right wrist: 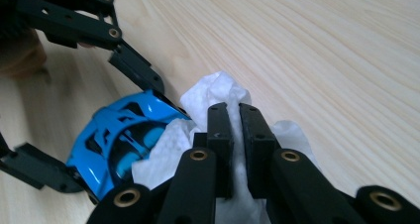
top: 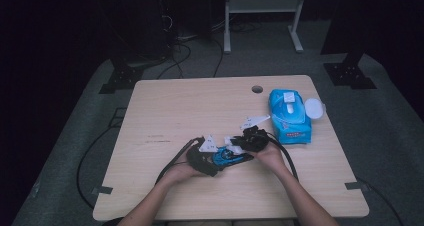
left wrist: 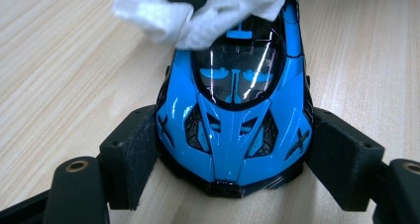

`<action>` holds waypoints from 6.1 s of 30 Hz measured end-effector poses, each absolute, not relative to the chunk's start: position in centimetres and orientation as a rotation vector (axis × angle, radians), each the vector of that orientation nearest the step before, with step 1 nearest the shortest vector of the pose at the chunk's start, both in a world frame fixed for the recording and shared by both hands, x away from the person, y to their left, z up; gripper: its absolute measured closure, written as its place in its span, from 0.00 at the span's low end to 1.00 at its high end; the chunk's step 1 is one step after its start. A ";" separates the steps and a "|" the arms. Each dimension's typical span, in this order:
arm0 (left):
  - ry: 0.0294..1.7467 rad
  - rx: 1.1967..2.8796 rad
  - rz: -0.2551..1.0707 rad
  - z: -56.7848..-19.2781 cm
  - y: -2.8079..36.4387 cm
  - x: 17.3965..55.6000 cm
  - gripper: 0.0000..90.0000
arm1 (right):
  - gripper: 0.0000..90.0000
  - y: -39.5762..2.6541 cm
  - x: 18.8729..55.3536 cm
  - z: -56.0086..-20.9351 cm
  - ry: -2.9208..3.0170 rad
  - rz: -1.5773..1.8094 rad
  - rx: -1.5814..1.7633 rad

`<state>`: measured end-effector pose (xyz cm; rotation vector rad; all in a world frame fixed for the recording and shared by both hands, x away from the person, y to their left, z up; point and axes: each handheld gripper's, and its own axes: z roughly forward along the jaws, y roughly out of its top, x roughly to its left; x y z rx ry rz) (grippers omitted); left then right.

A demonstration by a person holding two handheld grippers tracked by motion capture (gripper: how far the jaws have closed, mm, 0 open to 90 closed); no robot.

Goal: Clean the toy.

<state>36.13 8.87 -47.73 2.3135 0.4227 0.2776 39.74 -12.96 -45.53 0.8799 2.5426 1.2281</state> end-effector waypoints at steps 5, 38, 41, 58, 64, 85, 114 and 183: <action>0.425 2.310 0.277 -47.7 8.9 36.1 0.27 | 0.93 -11.2 39.3 -45.6 2.574 1.240 0.819; 0.428 2.315 0.274 -47.7 9.1 36.0 0.27 | 0.93 -17.2 35.8 -44.9 2.532 1.240 0.833; 0.427 2.317 0.274 -47.7 9.1 36.0 0.27 | 0.93 -18.6 35.6 -44.5 2.506 1.246 0.866; 0.430 2.314 0.277 -47.7 9.0 36.0 0.27 | 0.93 -18.4 34.5 -44.7 2.503 1.244 0.859; 0.435 2.313 0.279 -47.7 9.1 36.0 0.27 | 0.94 -17.3 34.9 -45.1 2.525 1.174 0.803; 0.444 2.302 0.283 -47.8 9.1 35.9 0.28 | 0.93 -17.8 38.9 -44.8 2.417 1.162 0.931; 0.452 2.295 0.282 -47.9 9.0 35.8 0.28 | 0.93 -20.7 38.5 -44.8 2.421 1.194 0.979; 0.467 2.313 0.266 -47.6 8.7 36.0 0.28 | 0.93 -18.0 36.2 -44.9 2.574 1.183 0.835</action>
